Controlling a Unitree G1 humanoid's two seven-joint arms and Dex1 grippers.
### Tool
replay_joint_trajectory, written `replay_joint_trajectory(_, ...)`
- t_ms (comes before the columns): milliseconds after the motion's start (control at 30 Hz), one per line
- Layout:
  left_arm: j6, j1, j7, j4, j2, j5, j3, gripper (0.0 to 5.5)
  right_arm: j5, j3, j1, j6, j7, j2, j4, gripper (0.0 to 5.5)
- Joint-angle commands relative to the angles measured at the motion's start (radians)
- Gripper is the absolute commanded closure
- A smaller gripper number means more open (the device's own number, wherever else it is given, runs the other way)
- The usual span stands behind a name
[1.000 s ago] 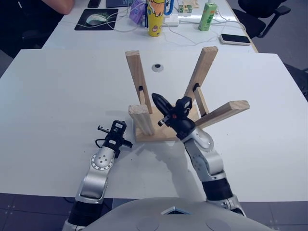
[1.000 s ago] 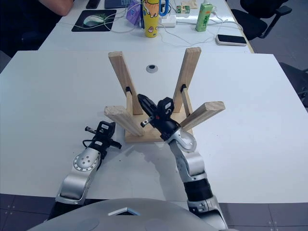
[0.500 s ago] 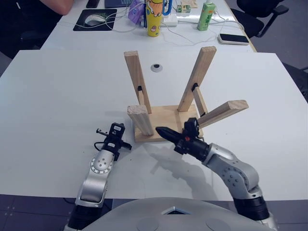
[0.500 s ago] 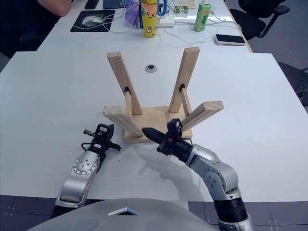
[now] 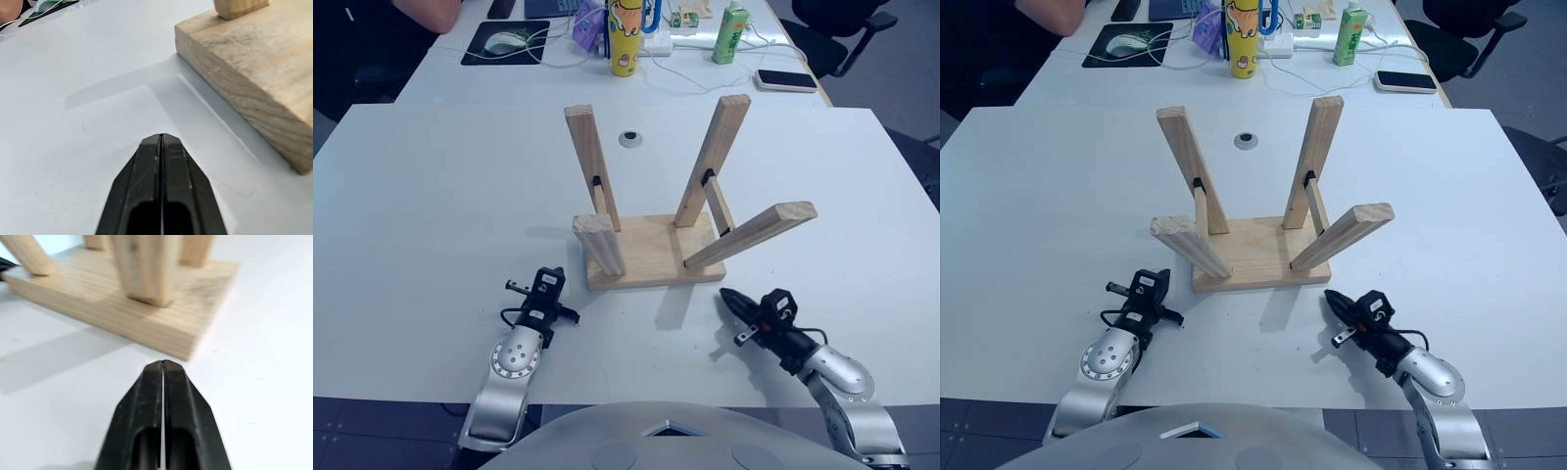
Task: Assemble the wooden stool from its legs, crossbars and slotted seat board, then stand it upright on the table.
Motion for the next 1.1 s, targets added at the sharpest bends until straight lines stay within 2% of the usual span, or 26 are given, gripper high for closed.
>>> replay_joint_trajectory(33,0.044,0.016,-0.027,-0.012,0.026,0.020,-0.030,5.50,-0.106,-0.004,-0.072,-0.052,-0.095,0.032,0.103,5.48)
replay_joint_trajectory(267,0.119,-0.003,-0.079,0.023,0.070,0.050,-0.085,5.50,-0.206,0.091,-0.160,0.014,-0.173,0.095,0.129,5.48)
replay_joint_trajectory(633,0.296,-0.025,-0.232,-0.114,0.178,0.033,-0.151,5.50,-0.198,0.130,-0.125,0.088,-0.167,0.101,0.065,5.48)
replay_joint_trajectory(800,0.310,-0.101,-0.256,-0.113,0.116,-0.062,-0.112,5.50,-0.147,0.190,-0.174,0.157,-0.125,0.135,0.010,5.48)
replay_joint_trajectory(933,0.284,-0.139,-0.282,-0.122,0.112,-0.108,-0.094,5.50,-0.079,0.268,-0.194,0.179,-0.038,0.137,-0.065,5.48)
replay_joint_trajectory(1100,0.231,-0.162,-0.365,-0.209,0.123,-0.200,-0.070,5.50,0.040,0.281,-0.218,0.243,0.019,0.128,-0.174,5.48)
